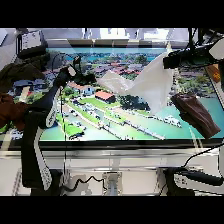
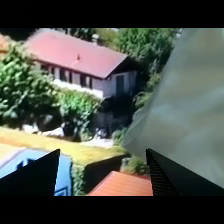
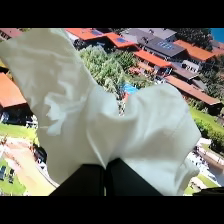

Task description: Fold the shirts.

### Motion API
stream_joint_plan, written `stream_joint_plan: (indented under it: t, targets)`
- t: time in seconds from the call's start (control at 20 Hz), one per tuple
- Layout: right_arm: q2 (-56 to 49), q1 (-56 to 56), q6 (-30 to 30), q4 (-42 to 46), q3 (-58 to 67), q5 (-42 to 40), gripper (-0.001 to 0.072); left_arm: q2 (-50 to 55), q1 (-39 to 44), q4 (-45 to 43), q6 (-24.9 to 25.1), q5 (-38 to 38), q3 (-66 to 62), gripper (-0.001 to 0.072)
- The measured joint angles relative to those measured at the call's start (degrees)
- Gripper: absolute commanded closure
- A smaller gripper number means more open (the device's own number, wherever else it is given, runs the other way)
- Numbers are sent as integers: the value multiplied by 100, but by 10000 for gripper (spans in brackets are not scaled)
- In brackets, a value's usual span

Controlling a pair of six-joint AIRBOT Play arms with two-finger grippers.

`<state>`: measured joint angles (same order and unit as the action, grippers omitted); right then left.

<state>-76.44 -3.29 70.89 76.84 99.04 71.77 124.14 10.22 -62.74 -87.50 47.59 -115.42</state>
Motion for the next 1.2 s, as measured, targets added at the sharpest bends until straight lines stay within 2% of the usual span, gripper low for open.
stream_joint_plan:
  t: [0.2, 0.4, 0.5, 0.75, 0.8, 0.85, 0.95, 1.0, 1.1, 1.2]
  targets:
    - [24, 0, -61, 79, 0, 629, 679, 127, 87, 472, 142, -321, 0, 129]
    - [28, 0, -83, 63, 2, 824, 679, 348, 184, 719, 157, -531, -7, 132]
    - [28, 0, -87, 48, 2, 863, 679, 417, 210, 787, 155, -601, -11, 244]
    - [28, 0, -90, 26, 4, 887, 679, 490, 240, 1005, 157, -789, -31, 249]
    - [28, 0, -92, 15, 4, 890, 679, 494, 243, 1025, 162, -796, -35, 286]
    - [28, 0, -92, 0, 4, 892, 679, 501, 249, 1058, 186, -826, -37, 384]
    - [28, 0, -92, -37, 4, 890, 679, 507, 282, 1137, 282, -835, -37, 488]
    - [28, 0, -92, -48, 4, 883, 679, 509, 313, 1222, 393, -811, -37, 532]
    - [28, 0, -92, -66, 2, 861, 679, 511, 376, 1508, 710, -796, -46, 677]
    - [28, 0, -92, -70, 4, 831, 679, 509, 404, 1899, 1141, -804, -120, 686]
